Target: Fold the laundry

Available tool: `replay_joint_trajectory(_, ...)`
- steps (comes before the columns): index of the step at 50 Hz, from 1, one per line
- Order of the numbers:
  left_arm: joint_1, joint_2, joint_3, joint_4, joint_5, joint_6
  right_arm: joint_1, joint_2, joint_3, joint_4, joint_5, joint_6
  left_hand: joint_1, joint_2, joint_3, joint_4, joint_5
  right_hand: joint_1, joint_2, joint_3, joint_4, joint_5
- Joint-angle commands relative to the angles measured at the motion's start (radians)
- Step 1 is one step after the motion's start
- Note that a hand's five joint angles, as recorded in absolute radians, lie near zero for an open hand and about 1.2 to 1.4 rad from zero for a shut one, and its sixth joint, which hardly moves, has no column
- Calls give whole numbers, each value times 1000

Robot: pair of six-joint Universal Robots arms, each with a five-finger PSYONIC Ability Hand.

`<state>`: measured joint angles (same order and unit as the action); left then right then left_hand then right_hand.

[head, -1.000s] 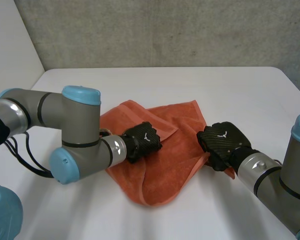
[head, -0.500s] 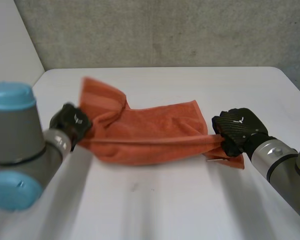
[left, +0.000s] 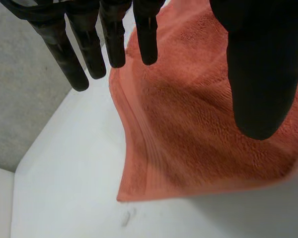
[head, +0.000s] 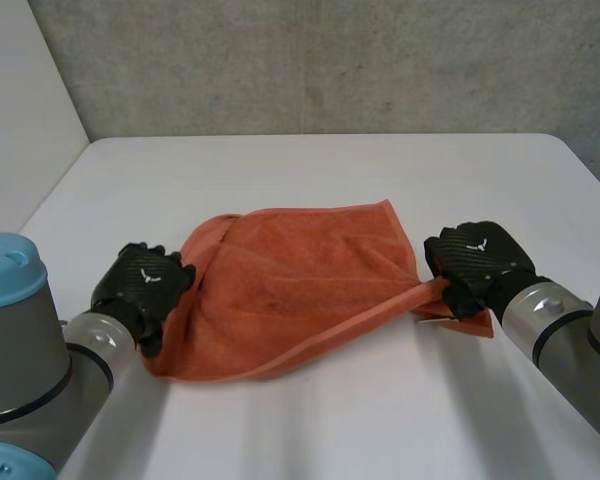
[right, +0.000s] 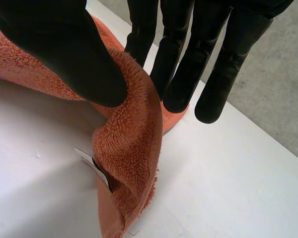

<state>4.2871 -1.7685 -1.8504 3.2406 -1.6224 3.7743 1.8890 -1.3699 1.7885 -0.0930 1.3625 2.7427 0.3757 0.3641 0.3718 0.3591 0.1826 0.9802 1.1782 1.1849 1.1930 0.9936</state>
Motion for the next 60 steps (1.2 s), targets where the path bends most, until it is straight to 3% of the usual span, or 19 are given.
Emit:
replay_joint_trajectory(1,29,9,-53,5,79,2,-7,15,-12,-10,1,69,-48,-36,-44,-31,-29,416,218,211,203,228)
replay_joint_trajectory(16,131,17,-122,21,237,8,-48,144,-100,-4,36,209,-27,-16,-23,-11,-9,416,218,211,203,228)
replay_joint_trajectory(26,206,-3,-122,56,279,15,-62,147,-109,-5,36,209,-18,-7,-14,-2,0,416,218,211,203,228)
replay_joint_trajectory(35,247,-29,-141,73,386,15,-73,176,-124,-7,38,210,17,28,21,34,35,416,218,211,203,228)
replay_joint_trajectory(56,240,-154,-99,173,394,16,-70,201,-129,-4,36,209,173,184,176,189,191,416,218,211,203,228)
replay_joint_trajectory(60,240,-180,-84,176,394,16,-71,203,-129,-2,36,209,383,394,387,399,401,416,218,211,203,228)
